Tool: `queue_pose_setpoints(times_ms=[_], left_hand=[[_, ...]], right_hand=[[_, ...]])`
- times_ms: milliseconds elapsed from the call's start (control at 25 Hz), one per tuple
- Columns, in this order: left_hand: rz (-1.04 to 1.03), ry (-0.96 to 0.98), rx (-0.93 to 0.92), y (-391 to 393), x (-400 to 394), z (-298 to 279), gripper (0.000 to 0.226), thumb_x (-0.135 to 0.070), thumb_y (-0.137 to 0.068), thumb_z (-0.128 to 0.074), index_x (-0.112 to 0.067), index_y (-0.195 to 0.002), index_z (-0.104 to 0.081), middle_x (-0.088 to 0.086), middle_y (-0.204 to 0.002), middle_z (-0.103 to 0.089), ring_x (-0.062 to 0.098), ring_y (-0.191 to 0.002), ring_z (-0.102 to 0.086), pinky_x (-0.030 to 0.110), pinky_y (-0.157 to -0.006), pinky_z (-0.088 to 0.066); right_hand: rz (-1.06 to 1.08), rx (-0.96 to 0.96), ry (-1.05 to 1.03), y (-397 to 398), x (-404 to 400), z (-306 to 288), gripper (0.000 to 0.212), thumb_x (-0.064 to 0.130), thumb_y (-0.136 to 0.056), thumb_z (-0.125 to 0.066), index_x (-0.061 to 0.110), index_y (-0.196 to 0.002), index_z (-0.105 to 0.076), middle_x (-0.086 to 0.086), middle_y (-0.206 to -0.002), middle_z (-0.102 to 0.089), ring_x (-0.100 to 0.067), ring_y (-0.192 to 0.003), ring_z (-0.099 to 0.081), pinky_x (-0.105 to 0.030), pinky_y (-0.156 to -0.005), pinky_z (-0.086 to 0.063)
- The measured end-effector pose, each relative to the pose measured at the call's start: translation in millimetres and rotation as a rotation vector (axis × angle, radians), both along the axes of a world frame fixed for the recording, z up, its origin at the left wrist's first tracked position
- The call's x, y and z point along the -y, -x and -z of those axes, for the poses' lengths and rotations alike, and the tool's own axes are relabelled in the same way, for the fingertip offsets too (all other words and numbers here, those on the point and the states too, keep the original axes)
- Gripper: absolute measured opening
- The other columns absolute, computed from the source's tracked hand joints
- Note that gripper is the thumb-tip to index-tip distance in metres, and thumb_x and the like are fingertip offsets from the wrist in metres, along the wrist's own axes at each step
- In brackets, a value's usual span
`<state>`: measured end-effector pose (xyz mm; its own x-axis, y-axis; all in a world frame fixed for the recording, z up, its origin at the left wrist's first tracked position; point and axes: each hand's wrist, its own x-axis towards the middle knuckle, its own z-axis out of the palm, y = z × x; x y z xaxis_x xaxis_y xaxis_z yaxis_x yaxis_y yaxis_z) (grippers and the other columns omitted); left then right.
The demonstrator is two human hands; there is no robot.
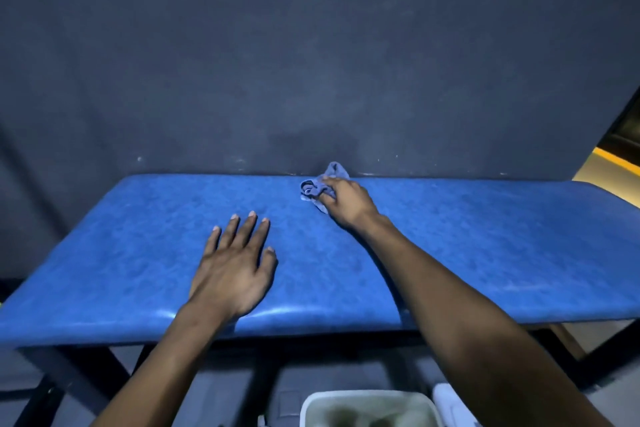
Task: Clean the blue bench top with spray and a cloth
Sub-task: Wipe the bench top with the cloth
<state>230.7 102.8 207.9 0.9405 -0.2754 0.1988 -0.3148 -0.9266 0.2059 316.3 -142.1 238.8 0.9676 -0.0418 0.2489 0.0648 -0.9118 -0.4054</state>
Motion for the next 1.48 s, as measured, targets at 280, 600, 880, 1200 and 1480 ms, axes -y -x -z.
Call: queue_pose_setpoints(times_ms=[280,600,880,1200,1480], left_hand=[[-0.015,0.016,0.006,1.2,0.1,-3.8,0.077,-0.05,-0.088,-0.007,-0.023,-0.159,-0.021,-0.005,-0.169,-0.014,0.016,-0.156,-0.007,0.041,-0.127,-0.002],[-0.033,0.028,0.011,3.3,1.7,-2.8,0.074,-0.048,-0.09,-0.01,-0.022,-0.159,-0.021,-0.004,-0.169,-0.014,0.016,-0.156,-0.006,0.042,-0.127,-0.002],[-0.016,0.015,0.055,-0.7,-2.1,-1.4,0.077,-0.05,-0.087,-0.009,-0.022,-0.157,-0.029,-0.003,-0.167,-0.022,0.016,-0.155,-0.013,0.04,-0.126,-0.006],[-0.023,-0.021,0.022,0.0,0.8,0.4,0.078,-0.051,-0.088,-0.004,-0.023,-0.159,-0.02,-0.005,-0.169,-0.013,0.015,-0.156,-0.006,0.04,-0.126,-0.002],[-0.013,-0.026,0.007,-2.9,1.7,0.4,0.074,-0.05,-0.091,-0.006,-0.025,-0.16,-0.017,-0.008,-0.169,-0.009,0.012,-0.156,-0.002,0.04,-0.126,-0.001]], right_hand=[[-0.315,0.011,-0.026,103.4,-12.4,-2.9,0.04,0.038,-0.095,-0.062,0.028,-0.133,-0.063,0.008,-0.142,-0.061,-0.011,-0.134,-0.053,-0.027,-0.107,-0.044],[0.208,-0.026,0.0,95.1,80.7,-7.9,0.02,0.038,-0.093,-0.059,0.027,-0.105,-0.072,-0.003,-0.114,-0.072,-0.032,-0.11,-0.066,-0.031,-0.076,-0.045],[-0.207,0.01,-0.044,55.4,-12.5,-2.2,0.04,0.045,-0.093,-0.061,0.033,-0.132,-0.064,0.013,-0.14,-0.062,-0.011,-0.132,-0.054,-0.028,-0.103,-0.045],[0.133,0.012,0.037,165.1,155.6,-7.7,0.032,0.027,-0.092,-0.068,0.026,-0.123,-0.071,0.006,-0.13,-0.069,-0.017,-0.126,-0.062,-0.02,-0.099,-0.044],[0.101,-0.007,-0.108,36.9,60.8,1.9,0.028,0.044,-0.089,-0.064,0.036,-0.115,-0.072,0.012,-0.119,-0.072,-0.022,-0.117,-0.066,-0.029,-0.088,-0.051]])
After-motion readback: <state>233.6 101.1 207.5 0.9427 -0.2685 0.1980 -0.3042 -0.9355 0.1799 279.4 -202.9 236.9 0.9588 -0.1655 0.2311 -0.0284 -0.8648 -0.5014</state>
